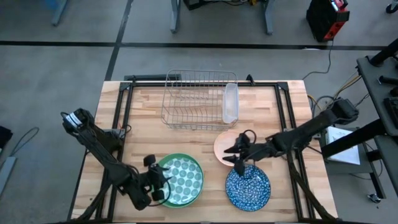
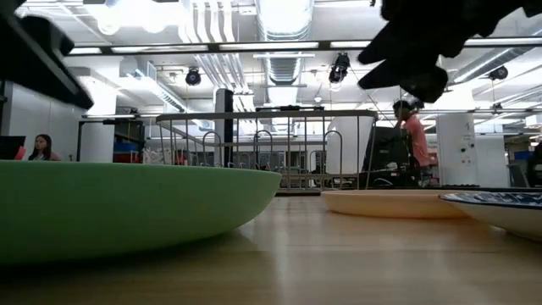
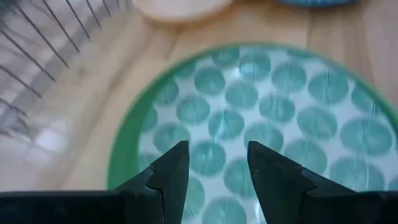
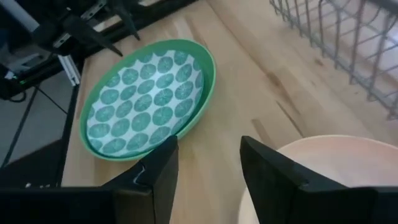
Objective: Sort dishes
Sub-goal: Move the green patterned plate to the middle left of the table
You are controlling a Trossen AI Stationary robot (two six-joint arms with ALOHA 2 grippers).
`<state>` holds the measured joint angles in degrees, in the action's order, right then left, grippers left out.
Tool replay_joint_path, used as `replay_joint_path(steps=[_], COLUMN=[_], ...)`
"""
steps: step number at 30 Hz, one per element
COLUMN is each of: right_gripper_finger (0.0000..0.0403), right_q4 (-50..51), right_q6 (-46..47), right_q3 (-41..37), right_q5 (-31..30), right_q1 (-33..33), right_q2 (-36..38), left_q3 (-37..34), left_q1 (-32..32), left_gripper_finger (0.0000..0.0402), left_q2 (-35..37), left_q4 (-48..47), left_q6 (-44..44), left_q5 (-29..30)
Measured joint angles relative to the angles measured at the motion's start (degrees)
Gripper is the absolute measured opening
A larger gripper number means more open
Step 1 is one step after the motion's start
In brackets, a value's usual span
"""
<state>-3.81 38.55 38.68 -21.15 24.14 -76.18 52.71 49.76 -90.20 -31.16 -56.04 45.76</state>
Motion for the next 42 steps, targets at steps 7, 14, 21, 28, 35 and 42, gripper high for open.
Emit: replay_joint_path(steps=[7,14,21,28,35,42], right_gripper_finger=[0.0147,0.0166,0.0188,0.0201,0.0203,0.0206], right_q4=[0.56,9.01,12.86,12.59,12.57,12.55], right_q6=[1.54,4.59,4.46,3.82,3.80,3.76], right_q3=[8.17,17.06,22.55,24.83,24.44,24.26], right_q5=[0.17,0.62,2.32,3.78,5.03,5.05], right_q1=[-0.23,-1.61,-3.18,-3.93,-4.52,-4.70], right_q2=[-12.66,-20.76,-26.39,-29.92,-30.43,-30.38], left_q3=[-0.02,-0.02,0.18,-0.18,2.52,7.71], left_q1=[0.00,0.43,0.48,0.47,1.04,2.14], left_gripper_finger=[0.0154,0.0154,0.0154,0.0154,0.0154,0.0154], left_q2=[-3.76,-8.69,-12.18,-12.37,-10.94,-9.48], left_q4=[-0.13,0.04,0.99,1.47,0.54,-12.76], left_q6=[-5.70,-12.61,-14.04,-14.08,-10.09,-13.72], left_q5=[-5.50,-9.52,-8.09,-4.77,0.40,-2.90])
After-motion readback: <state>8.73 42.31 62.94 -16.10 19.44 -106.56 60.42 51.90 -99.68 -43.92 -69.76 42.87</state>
